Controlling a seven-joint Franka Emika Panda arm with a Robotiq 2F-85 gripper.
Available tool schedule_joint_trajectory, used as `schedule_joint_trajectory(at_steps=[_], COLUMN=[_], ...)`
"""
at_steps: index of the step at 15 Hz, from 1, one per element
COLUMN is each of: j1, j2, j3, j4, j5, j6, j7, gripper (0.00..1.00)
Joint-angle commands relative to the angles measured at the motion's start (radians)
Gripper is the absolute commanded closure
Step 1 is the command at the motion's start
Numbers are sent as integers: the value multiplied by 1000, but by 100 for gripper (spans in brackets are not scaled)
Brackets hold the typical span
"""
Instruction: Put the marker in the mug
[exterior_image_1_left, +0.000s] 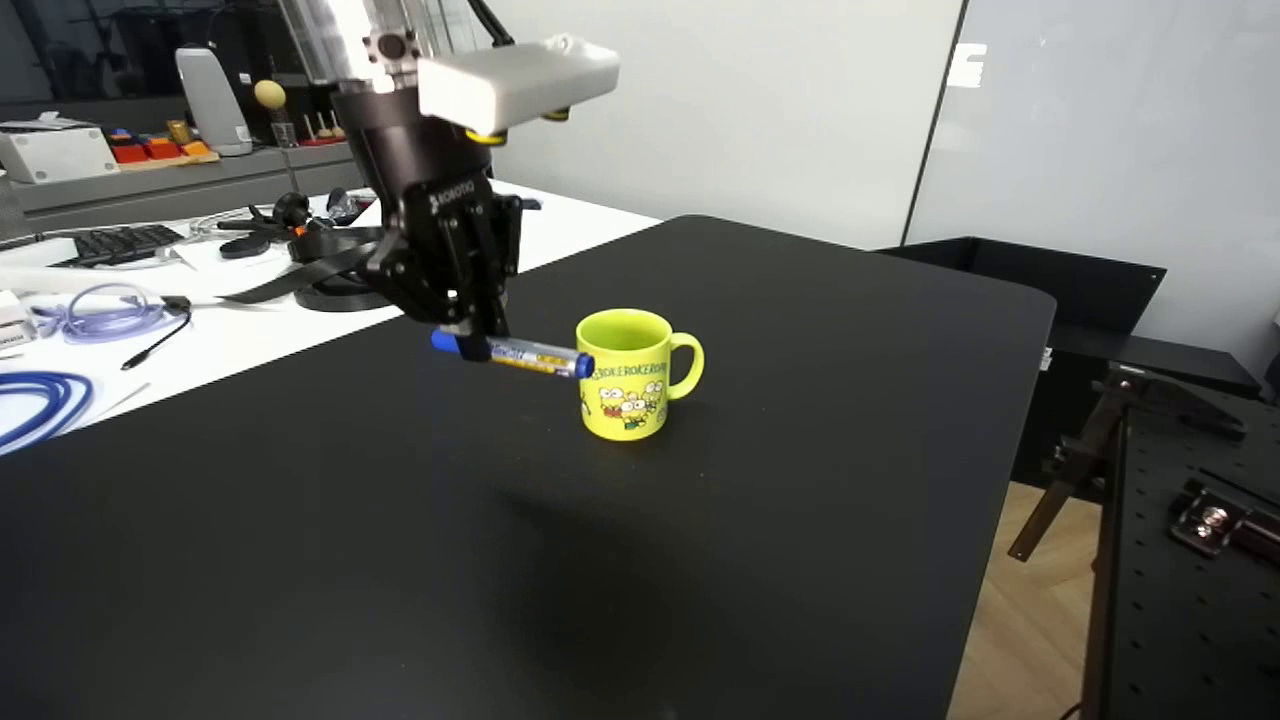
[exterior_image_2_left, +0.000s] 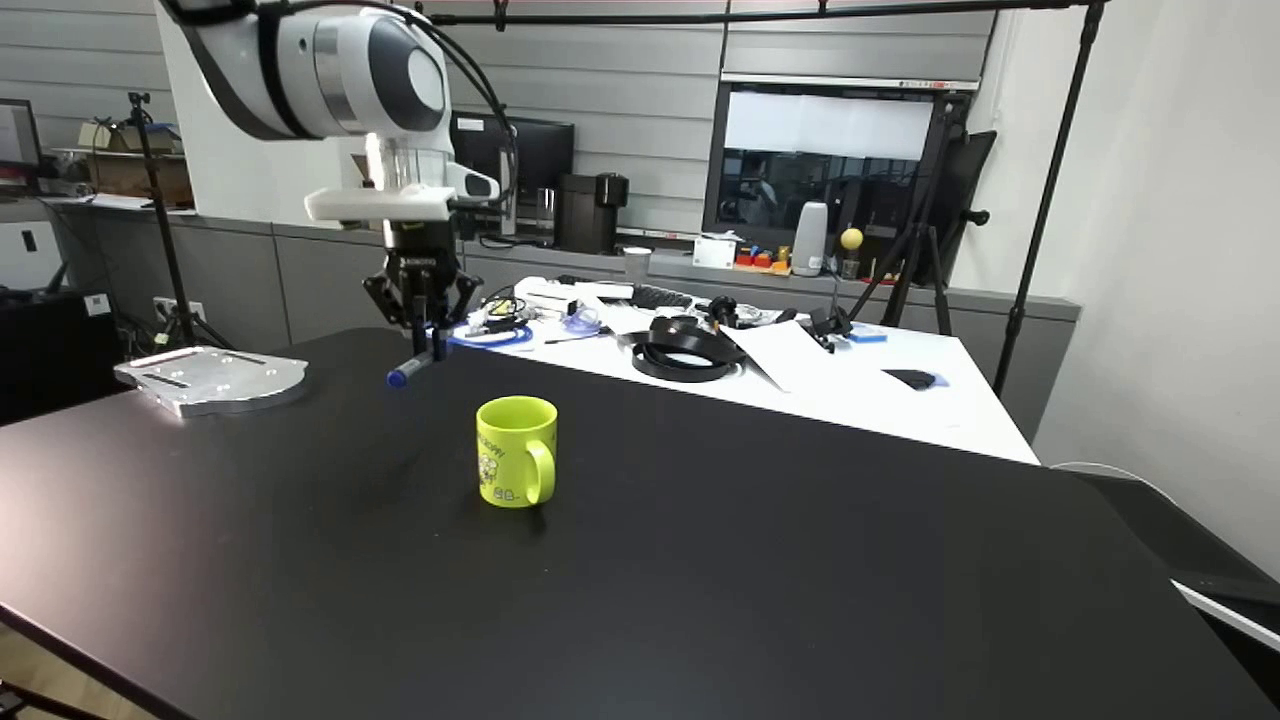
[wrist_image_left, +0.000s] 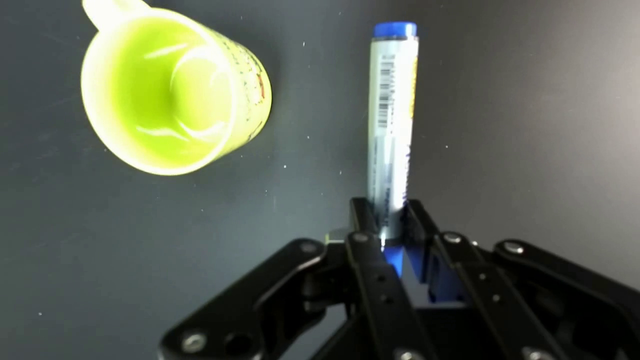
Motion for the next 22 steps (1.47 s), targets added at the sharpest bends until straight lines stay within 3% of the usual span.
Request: schedule_joint_trajectory(at_steps=[1, 5, 6, 9, 10, 18, 22], j1=[-58, -140, -111, -145, -145, -200, -225], j2=[-82, -84, -84, -83, -83, 4, 80], j3=[29, 27, 28, 23, 24, -26, -43], j4=[-2, 47, 24, 30, 30, 241, 340], j5=[99, 277, 222, 257, 262, 209, 179], j6=[-161, -303, -256, -279, -280, -700, -810], j7=[1, -49, -34, -56, -57, -65, -87], gripper=[95, 95, 79, 79, 95, 95, 95])
